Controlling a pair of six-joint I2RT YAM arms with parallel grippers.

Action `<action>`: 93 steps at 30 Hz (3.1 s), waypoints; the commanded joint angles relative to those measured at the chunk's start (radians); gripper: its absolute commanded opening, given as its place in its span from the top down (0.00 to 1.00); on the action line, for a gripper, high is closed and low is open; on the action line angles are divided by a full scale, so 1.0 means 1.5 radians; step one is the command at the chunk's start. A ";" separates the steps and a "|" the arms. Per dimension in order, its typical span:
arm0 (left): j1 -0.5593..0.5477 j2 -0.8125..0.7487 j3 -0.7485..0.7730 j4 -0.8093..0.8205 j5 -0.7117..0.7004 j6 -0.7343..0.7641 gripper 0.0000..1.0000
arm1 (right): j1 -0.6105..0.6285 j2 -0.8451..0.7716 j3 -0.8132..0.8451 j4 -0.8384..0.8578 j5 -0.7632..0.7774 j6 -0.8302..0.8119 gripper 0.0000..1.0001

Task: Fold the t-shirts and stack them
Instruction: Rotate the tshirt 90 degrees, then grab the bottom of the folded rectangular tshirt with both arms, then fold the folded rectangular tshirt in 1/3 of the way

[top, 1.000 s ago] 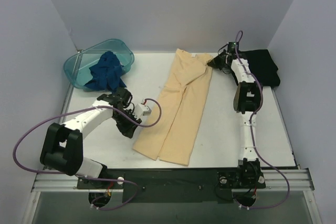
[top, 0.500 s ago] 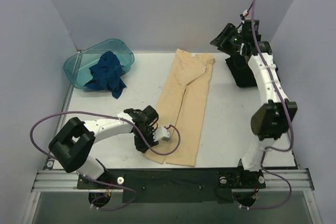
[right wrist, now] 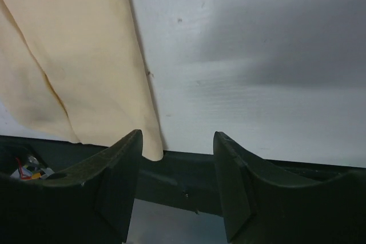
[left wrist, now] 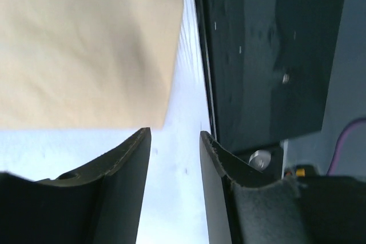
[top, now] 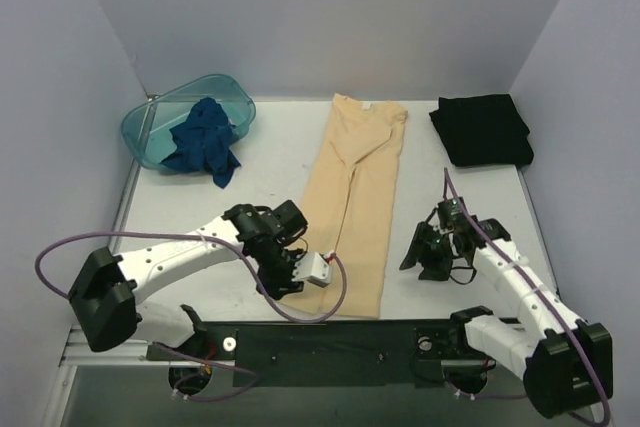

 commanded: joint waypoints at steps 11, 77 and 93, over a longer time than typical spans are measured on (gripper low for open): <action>0.110 -0.224 -0.118 -0.011 0.020 0.335 0.43 | 0.273 -0.003 -0.181 0.210 -0.050 0.277 0.60; 0.236 0.320 0.407 0.229 0.027 -0.003 1.00 | -0.095 0.418 0.487 -0.098 -0.144 -0.090 1.00; 0.284 0.484 0.495 0.356 0.006 -0.100 1.00 | -0.136 0.642 0.639 -0.084 -0.187 -0.117 1.00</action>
